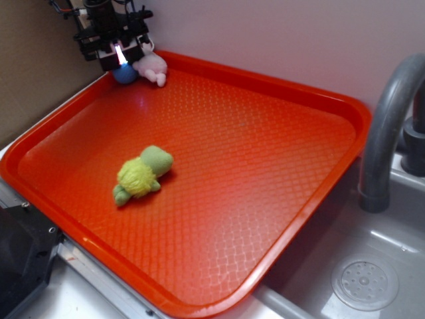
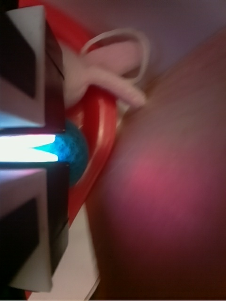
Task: Grab the blue ball.
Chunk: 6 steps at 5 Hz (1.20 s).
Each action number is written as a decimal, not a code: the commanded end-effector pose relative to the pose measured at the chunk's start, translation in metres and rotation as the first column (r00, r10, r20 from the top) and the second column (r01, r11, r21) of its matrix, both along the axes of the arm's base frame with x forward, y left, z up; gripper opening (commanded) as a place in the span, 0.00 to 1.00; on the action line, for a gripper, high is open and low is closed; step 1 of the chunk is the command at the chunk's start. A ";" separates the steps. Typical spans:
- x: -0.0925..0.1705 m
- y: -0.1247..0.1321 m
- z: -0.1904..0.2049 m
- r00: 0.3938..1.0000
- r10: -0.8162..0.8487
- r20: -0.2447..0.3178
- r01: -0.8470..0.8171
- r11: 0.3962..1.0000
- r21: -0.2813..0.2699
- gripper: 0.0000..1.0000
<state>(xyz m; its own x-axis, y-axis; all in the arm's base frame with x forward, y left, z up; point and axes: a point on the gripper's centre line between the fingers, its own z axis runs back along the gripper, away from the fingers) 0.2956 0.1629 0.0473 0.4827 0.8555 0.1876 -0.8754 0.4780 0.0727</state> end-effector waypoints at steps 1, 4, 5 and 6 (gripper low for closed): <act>-0.077 0.010 0.104 0.966 -0.148 0.211 0.164 0.985 -0.061 0.00; -0.093 -0.010 0.138 0.923 -0.304 0.237 0.336 0.935 -0.111 0.00; -0.099 -0.015 0.151 0.903 -0.348 0.253 0.386 0.915 -0.120 0.00; -0.096 -0.043 0.165 0.847 -0.491 0.205 0.517 0.851 -0.097 0.00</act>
